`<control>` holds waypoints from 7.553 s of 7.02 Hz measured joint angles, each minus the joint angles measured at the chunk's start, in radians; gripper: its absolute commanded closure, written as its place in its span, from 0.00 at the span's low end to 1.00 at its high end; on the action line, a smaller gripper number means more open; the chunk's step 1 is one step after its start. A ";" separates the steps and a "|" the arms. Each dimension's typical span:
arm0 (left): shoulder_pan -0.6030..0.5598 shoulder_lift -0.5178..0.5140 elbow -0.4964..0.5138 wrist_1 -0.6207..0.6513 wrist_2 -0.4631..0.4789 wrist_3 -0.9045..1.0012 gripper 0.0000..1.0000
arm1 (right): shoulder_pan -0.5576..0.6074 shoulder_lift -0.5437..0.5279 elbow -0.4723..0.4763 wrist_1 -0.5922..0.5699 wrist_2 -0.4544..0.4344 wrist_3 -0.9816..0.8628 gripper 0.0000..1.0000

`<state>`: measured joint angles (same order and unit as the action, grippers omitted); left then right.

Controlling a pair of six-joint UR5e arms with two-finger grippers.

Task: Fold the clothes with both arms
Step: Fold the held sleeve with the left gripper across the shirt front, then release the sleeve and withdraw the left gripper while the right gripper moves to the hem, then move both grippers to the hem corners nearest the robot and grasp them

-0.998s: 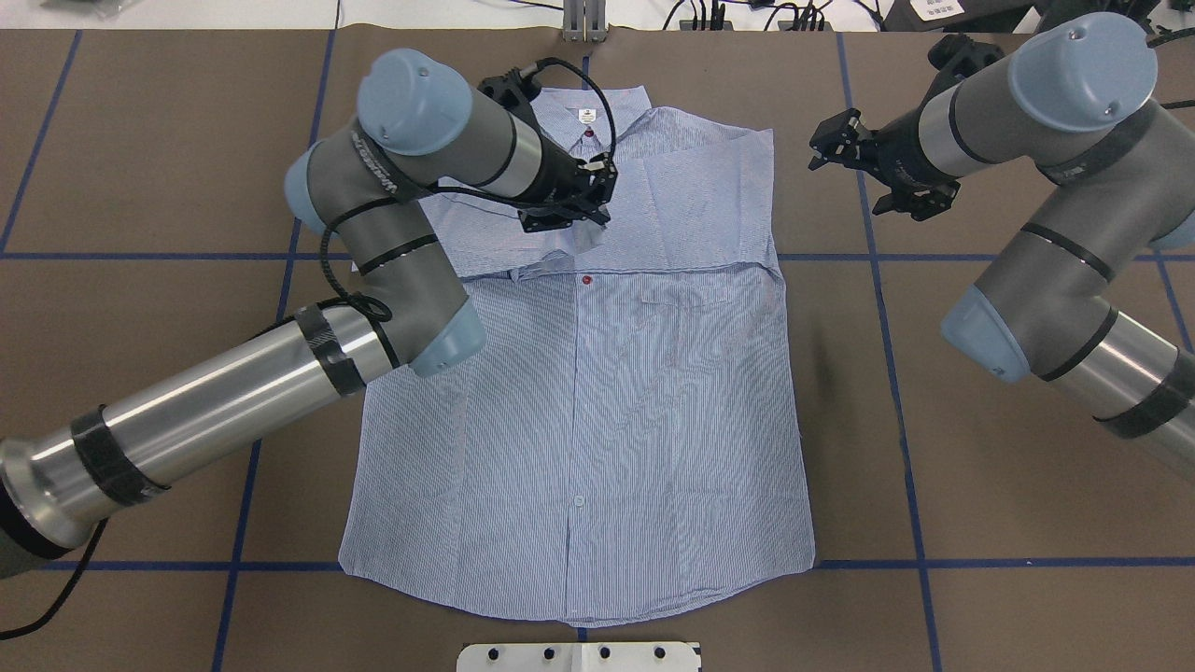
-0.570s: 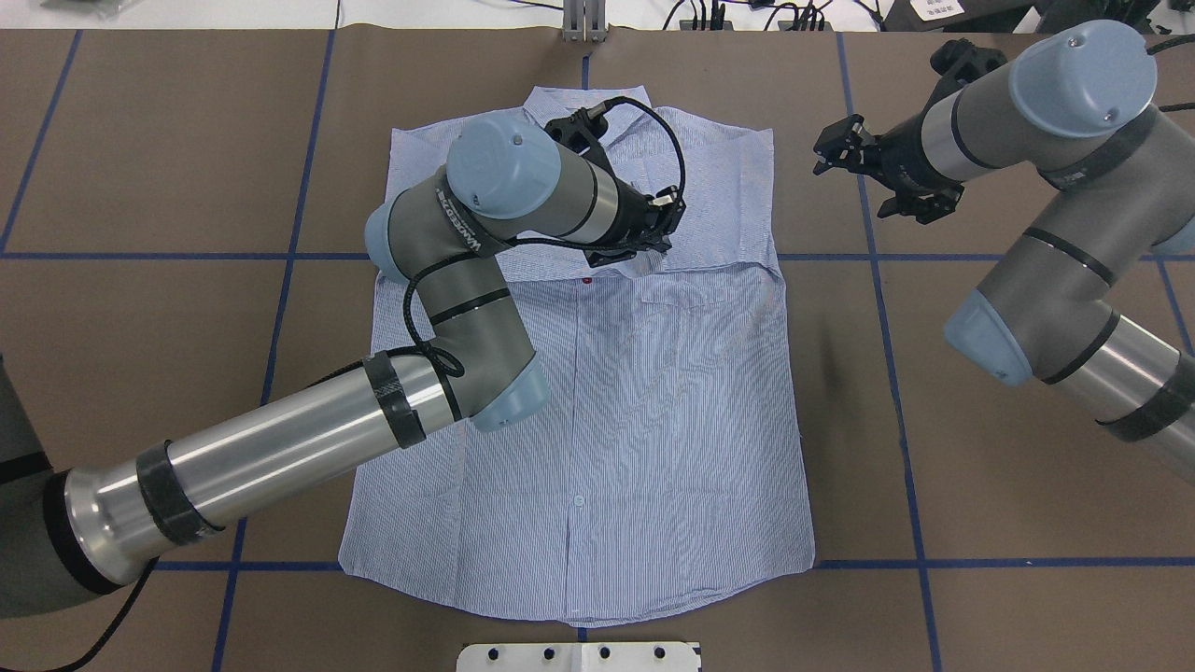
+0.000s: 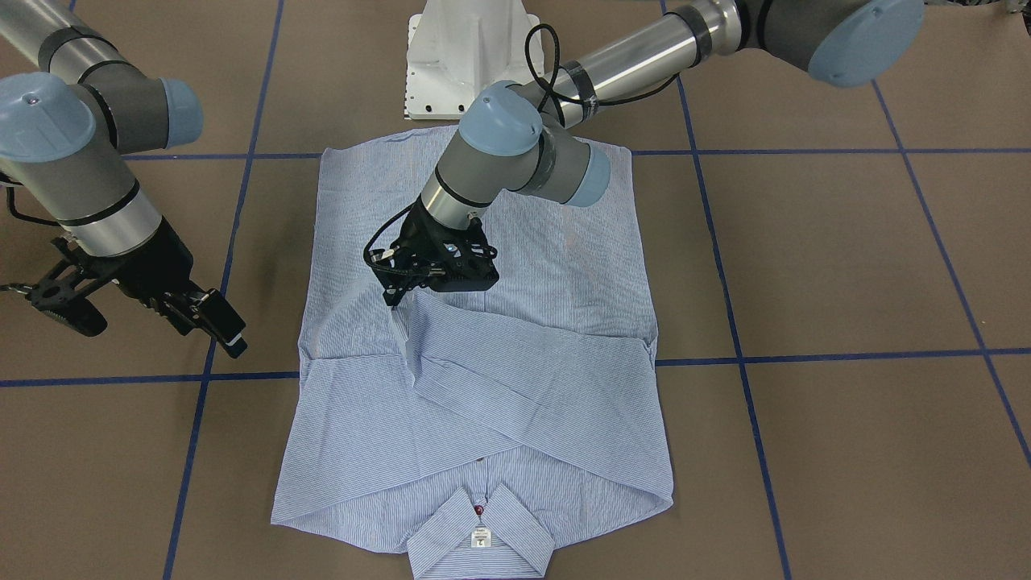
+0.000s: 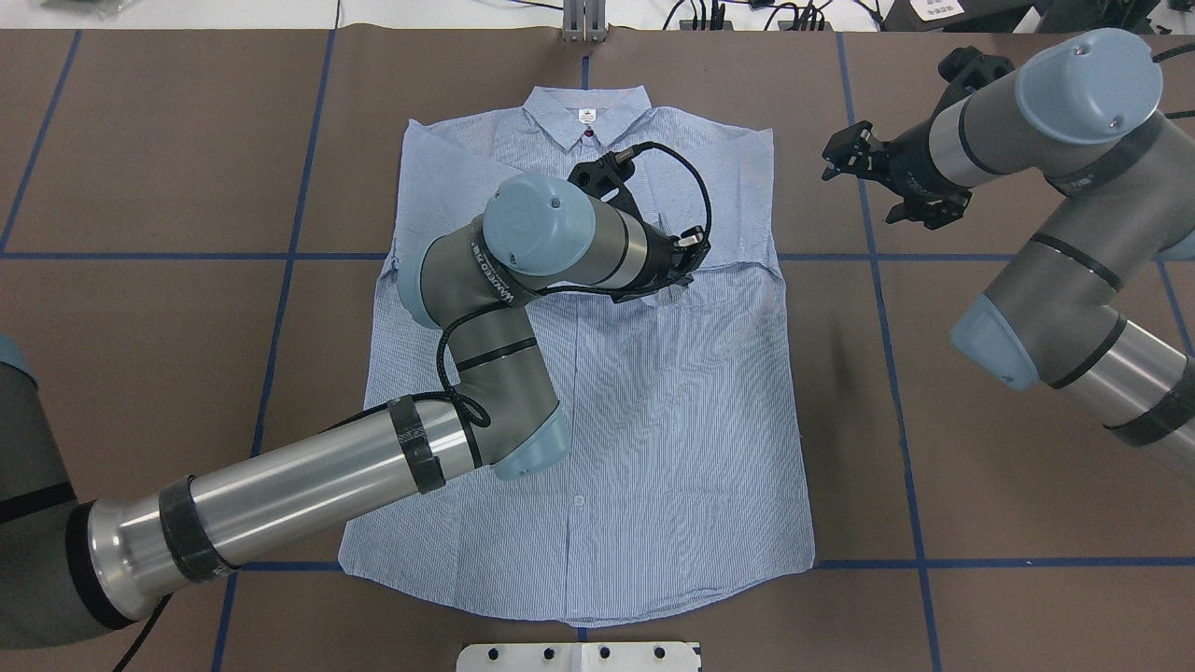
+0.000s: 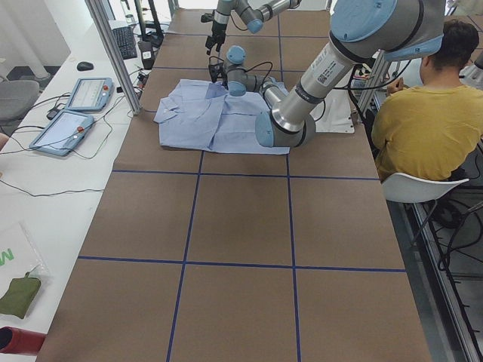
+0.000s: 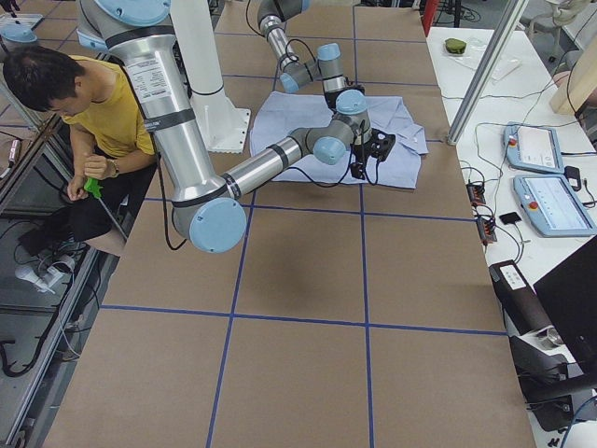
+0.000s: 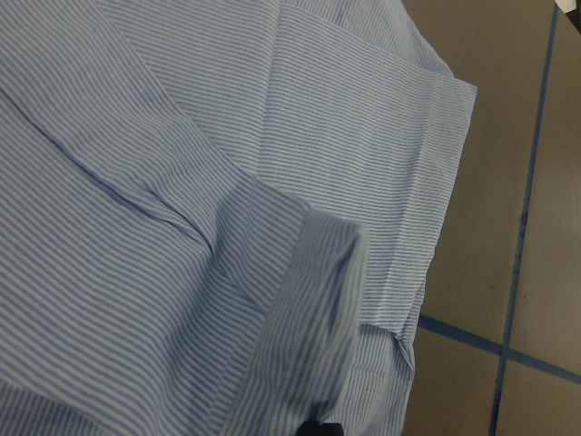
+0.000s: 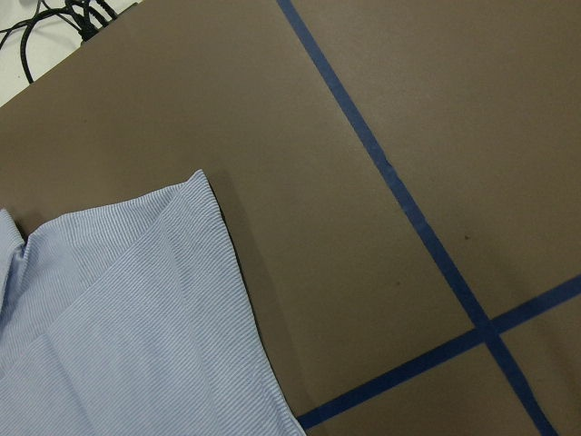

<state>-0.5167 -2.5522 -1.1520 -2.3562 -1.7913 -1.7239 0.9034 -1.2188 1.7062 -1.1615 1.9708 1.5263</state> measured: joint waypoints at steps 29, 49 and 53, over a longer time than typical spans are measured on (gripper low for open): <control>-0.039 0.530 -0.513 0.038 -0.002 0.193 0.01 | -0.814 -0.372 0.394 -0.050 -0.533 0.757 1.00; 0.297 0.935 -0.878 0.360 0.111 -0.085 0.44 | -0.811 -0.402 0.437 -0.050 -0.530 0.756 1.00; 0.315 0.936 -0.876 0.362 0.106 -0.107 0.45 | -0.811 -0.401 0.437 -0.050 -0.530 0.755 1.00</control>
<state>-0.2019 -1.6159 -2.0282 -1.9943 -1.6849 -1.8313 0.0921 -1.6199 2.1430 -1.2119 1.4412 2.2817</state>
